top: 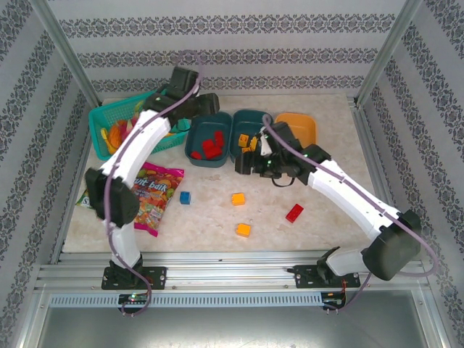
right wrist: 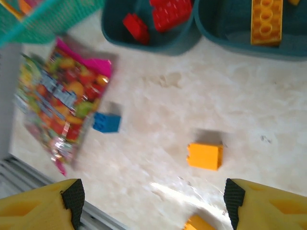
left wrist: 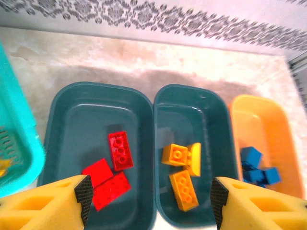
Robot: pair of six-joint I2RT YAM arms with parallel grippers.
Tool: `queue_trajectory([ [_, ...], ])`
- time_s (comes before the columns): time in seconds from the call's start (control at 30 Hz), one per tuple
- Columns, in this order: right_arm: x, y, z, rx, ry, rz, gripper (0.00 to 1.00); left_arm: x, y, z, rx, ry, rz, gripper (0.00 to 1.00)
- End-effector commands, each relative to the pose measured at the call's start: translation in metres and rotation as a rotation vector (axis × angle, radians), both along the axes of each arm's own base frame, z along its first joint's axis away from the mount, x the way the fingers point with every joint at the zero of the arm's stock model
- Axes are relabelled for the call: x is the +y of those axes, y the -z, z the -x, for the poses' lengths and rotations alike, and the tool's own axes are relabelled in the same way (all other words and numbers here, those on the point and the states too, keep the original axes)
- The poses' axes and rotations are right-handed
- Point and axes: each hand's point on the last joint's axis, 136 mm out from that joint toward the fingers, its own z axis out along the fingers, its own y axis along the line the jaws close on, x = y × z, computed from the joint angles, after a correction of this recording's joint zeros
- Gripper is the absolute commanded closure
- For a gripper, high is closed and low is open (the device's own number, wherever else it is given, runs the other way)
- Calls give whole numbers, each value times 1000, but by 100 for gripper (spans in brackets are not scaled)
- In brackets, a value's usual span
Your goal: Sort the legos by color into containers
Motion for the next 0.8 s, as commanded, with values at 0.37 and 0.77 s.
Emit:
queue_trajectory([
  [0.37,12,134,21,201,-85,483,18,-3,53,210,90,93,213,19],
  [0.77,30,177,5,246,-61,518,33,19,88,269,134,46,294,19],
])
